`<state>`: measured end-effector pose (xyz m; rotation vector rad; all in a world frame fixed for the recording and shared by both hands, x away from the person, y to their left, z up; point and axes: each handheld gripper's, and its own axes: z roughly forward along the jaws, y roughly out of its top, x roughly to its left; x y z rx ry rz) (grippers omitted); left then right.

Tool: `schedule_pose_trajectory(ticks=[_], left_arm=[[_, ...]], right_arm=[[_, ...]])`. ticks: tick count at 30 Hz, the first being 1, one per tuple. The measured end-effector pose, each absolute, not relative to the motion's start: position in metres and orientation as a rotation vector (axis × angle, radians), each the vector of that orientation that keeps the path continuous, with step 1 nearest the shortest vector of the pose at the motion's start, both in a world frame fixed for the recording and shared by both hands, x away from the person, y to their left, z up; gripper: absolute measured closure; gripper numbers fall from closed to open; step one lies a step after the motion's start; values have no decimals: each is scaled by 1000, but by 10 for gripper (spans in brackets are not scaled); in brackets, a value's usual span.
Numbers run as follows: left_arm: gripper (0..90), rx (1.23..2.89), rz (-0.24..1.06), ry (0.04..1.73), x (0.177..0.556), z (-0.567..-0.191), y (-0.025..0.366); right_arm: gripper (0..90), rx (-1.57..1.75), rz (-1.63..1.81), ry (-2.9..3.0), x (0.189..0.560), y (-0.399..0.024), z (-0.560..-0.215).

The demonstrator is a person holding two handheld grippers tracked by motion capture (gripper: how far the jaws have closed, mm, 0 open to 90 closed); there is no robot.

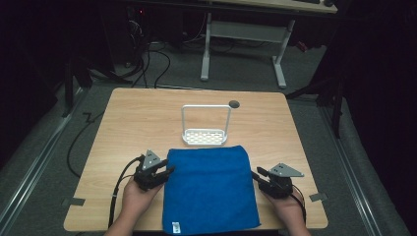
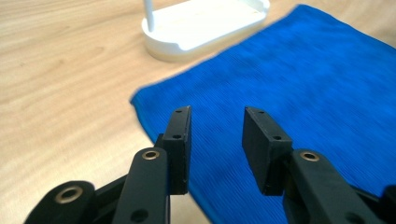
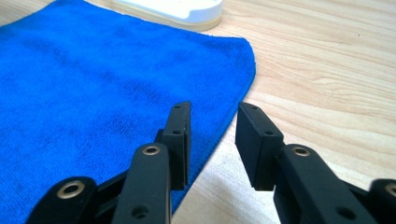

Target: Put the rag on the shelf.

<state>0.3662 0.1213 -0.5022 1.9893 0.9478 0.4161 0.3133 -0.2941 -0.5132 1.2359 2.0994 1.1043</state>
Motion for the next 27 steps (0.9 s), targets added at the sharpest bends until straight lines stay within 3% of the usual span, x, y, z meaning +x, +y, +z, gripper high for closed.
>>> schedule_pose_trajectory(ticks=[12, 19, 27], left_arm=[[604, 1987, 400, 1071, 418, -525, 116], [603, 2002, 357, 1136, 438, -533, 111], [643, 2014, 395, 1132, 436, -533, 109]], right_arm=[[565, 1223, 1111, 2082, 338, -290, -513], [701, 1279, 1032, 2052, 385, -278, -510], [712, 1397, 930, 2059, 430, -274, -521]])
